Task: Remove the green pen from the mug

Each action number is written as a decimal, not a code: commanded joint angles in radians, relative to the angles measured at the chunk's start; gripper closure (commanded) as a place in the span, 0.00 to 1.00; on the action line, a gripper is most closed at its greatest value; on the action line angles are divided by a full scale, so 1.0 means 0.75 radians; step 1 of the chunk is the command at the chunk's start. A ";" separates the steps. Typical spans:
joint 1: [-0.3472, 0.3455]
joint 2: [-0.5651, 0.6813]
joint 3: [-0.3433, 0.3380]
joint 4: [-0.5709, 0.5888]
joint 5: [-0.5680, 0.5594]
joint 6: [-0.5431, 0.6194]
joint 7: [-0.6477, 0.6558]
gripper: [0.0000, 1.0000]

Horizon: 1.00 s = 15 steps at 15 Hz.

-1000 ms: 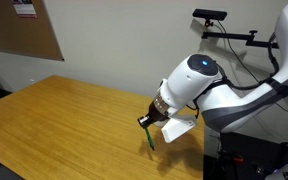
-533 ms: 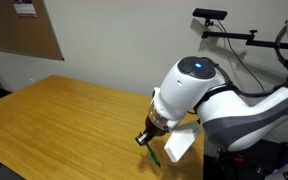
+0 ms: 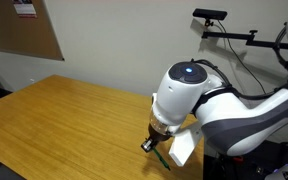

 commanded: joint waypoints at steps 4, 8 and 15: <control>-0.023 0.059 0.010 0.006 0.098 -0.085 -0.103 0.97; -0.023 0.086 0.003 0.015 0.138 -0.145 -0.128 0.97; -0.022 0.077 0.002 0.033 0.191 -0.291 -0.200 0.41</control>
